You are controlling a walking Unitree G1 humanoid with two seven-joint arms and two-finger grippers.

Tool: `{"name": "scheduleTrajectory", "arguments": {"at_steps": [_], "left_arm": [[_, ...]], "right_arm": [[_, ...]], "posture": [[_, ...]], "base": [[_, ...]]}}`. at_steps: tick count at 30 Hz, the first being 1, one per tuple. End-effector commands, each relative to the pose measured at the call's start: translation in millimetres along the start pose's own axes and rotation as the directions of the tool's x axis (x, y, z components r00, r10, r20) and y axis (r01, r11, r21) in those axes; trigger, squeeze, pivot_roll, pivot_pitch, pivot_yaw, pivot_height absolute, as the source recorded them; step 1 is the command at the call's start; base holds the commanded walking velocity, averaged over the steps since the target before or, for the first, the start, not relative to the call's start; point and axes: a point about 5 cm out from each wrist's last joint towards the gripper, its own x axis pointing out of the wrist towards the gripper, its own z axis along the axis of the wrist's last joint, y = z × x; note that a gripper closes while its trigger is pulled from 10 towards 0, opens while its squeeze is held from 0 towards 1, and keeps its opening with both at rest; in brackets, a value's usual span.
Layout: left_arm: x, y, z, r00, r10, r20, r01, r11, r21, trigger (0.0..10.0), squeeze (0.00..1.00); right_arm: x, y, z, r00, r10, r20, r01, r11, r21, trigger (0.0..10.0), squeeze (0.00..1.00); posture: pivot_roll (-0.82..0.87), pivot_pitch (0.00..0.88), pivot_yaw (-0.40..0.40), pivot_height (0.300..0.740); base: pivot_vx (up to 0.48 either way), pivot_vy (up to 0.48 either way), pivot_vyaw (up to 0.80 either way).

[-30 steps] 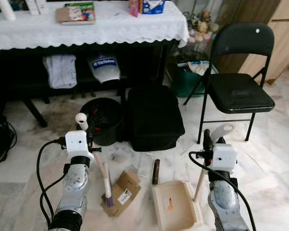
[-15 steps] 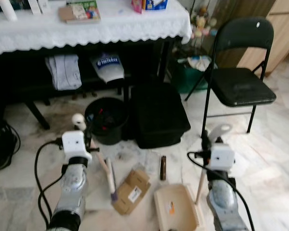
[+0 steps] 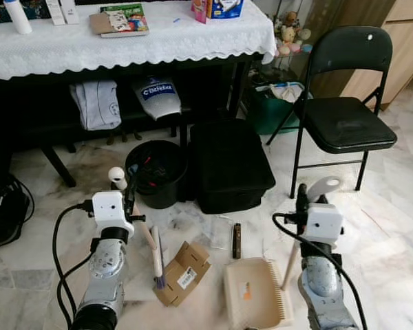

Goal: Sweep floor

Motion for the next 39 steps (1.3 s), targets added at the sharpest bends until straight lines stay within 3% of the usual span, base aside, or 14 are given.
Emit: {"name": "scheduleTrajectory", "arguments": {"at_steps": [1, 11, 17, 22, 39], "left_arm": [[-2.2, 2.6, 1.4, 1.0, 0.011, 0.005, -0.011, 1.0, -0.018, 10.0, 0.04], [-8.0, 6.5, 1.3, 1.0, 0.014, 0.008, -0.014, 1.0, -0.013, 10.0, 0.04], [-10.0, 9.3, 1.0, 1.0, 0.019, 0.006, -0.019, 1.0, -0.008, 10.0, 0.05], [-9.4, 8.5, 2.9, 1.0, 0.019, 0.012, -0.019, 1.0, -0.01, 10.0, 0.05], [-14.0, 12.1, 7.4, 0.999, 0.032, 0.025, -0.031, 0.999, -0.02, 10.0, 0.05]], "right_arm": [[2.3, -3.1, 2.7, 0.999, 0.005, 0.045, -0.002, 0.998, -0.058, 10.0, 0.0], [12.3, -5.9, 2.4, 0.998, -0.027, 0.056, 0.03, 0.998, -0.054, 10.0, 0.0], [19.2, 9.9, 11.3, 0.995, 0.037, 0.088, -0.039, 0.999, 0.026, 10.0, 0.0], [21.4, 20.9, 14.7, 0.99, 0.077, 0.114, -0.077, 0.997, -0.004, 10.0, 0.0], [17.0, 28.7, 7.6, 0.98, 0.159, 0.12, -0.16, 0.987, 0.001, 10.0, 0.0]], "posture": [[-0.05, 0.146, -0.031, 0.74], [-0.04, 0.165, -0.025, 0.74], [-0.04, 0.176, -0.023, 0.74], [-0.03, 0.188, -0.022, 0.74], [-0.02, 0.241, -0.03, 0.74]], "base": [[0.0, 0.0, 0.0], [0.0, 0.0, 0.0], [0.0, 0.0, 0.0], [0.0, 0.0, 0.0], [0.0, 0.0, 0.0]]}}
